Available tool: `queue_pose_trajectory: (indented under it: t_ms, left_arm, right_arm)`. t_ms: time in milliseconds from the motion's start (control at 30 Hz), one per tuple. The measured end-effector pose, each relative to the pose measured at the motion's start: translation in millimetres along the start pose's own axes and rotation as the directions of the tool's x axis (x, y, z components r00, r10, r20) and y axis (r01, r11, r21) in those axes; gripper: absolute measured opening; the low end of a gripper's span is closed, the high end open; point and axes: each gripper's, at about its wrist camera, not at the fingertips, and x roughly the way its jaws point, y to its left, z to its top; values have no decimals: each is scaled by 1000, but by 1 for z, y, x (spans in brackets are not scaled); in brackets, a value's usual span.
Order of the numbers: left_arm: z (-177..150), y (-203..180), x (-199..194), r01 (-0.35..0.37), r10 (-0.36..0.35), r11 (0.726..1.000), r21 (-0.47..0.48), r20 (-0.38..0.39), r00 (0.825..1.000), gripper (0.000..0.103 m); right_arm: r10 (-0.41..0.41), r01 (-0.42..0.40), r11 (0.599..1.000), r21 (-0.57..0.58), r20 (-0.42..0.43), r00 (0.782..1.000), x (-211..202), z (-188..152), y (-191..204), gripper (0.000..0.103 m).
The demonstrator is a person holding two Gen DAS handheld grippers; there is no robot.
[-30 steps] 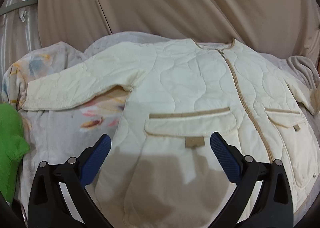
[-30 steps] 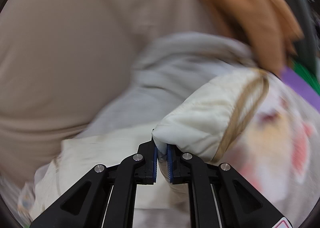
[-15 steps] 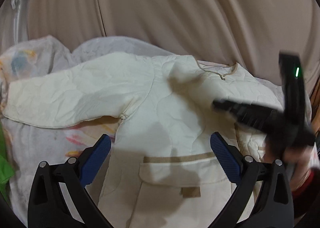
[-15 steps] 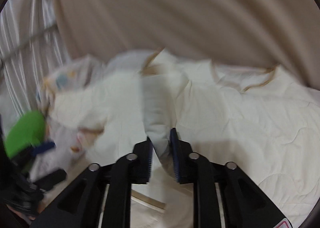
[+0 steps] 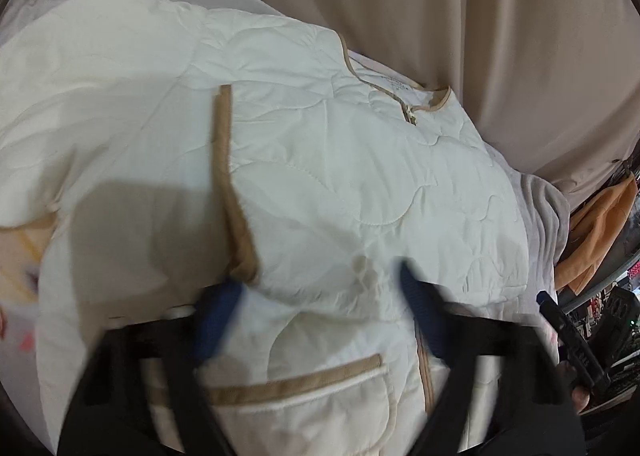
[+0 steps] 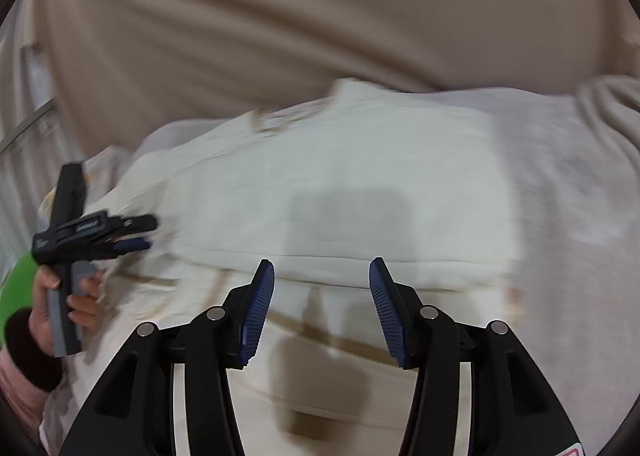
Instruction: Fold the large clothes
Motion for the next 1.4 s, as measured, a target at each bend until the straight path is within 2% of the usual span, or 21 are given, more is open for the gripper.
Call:
queue_pose_trajectory:
  t_ms: [33, 67, 167, 300, 333, 467, 600, 733, 767, 833, 867, 967, 1033, 1067, 1100, 1167, 1200, 1233, 1267, 1300, 1400]
  left_arm:
    - [3, -1, 0, -6, 6, 1000, 9, 1, 1000, 18]
    - [8, -4, -3, -15, 14, 1000, 21, 23, 1000, 12]
    - [25, -16, -34, -47, 31, 993, 108, 151, 988, 8]
    - [40, -10, -65, -97, 54, 986, 137, 286, 957, 8]
    - [40, -6, -60, -123, 80, 983, 139, 283, 956, 8]
    - [29, 25, -3, -202, 184, 972, 118, 152, 971, 8]
    - [19, 38, 11, -187, 172, 977, 98, 151, 973, 9]
    - [14, 38, 16, -200, 181, 974, 106, 163, 970, 10]
    - [13, 38, 18, -203, 184, 973, 107, 165, 969, 10]
    - [11, 39, 18, -201, 182, 974, 105, 170, 969, 11]
    - [14, 38, 18, -194, 175, 975, 105, 168, 970, 12]
    - [12, 39, 18, -185, 165, 977, 111, 164, 972, 12]
    - [13, 40, 17, -177, 158, 979, 106, 163, 974, 14]
    - [12, 40, 11, -170, 152, 981, 97, 168, 974, 15]
    - [11, 40, 2, -151, 133, 985, 87, 184, 974, 20]
    - [14, 38, -20, -99, 80, 993, 68, 240, 967, 42]
    - [20, 37, -31, -75, 57, 996, 55, 276, 959, 64]
    - [28, 36, -41, -61, 45, 997, 42, 315, 948, 82]
    - [36, 36, -48, -57, 43, 998, 31, 348, 937, 88]
    - [45, 35, -50, -56, 42, 998, 26, 364, 930, 94]
    - [76, 42, -30, -76, 80, 997, -26, 332, 940, 95]
  right_arm:
    - [-40, 39, 999, 27, 12, 999, -1, 3, -15, 50]
    - [-70, 69, 997, 45, 19, 997, -1, 6, -24, 50]
    - [-95, 92, 994, 65, 53, 994, 2, 18, -31, 45]
    - [-37, 31, 997, 72, 76, 996, 16, 31, -26, 35]
    - [-40, 35, 997, 65, 64, 997, 24, 33, -29, 35]
    - [-144, 144, 989, 23, -19, 989, 69, 41, -22, 29]
    - [-152, 151, 988, 32, 53, 987, 60, 50, -19, 32]
    - [-63, 64, 998, -7, 65, 996, 55, 53, -1, 20]
    - [-67, 69, 997, -29, 44, 997, 62, 53, 2, 19]
    - [-158, 151, 984, -99, -67, 985, 94, 47, 2, 15]
    - [-176, 166, 980, -113, -83, 981, 101, 45, -2, 7]
    - [-164, 163, 986, -21, -78, 983, 95, 48, -23, 0]
    - [-154, 157, 987, 36, -63, 986, 84, 52, -32, 0]
    - [-156, 158, 986, 53, -49, 987, 77, 54, -33, 3]
    - [-151, 152, 986, 63, -20, 988, 68, 59, -32, 14]
    - [-138, 137, 989, 53, 27, 990, 57, 72, -26, 31]
    - [-134, 131, 990, 49, 50, 990, 55, 80, -24, 47]
    - [-133, 129, 990, 52, 77, 988, 54, 89, -25, 54]
    - [-135, 130, 990, 57, 91, 987, 56, 97, -25, 64]
    - [-134, 128, 990, 67, 94, 987, 61, 108, -28, 67]
    - [-143, 134, 983, 125, 65, 988, 90, 131, -35, 67]
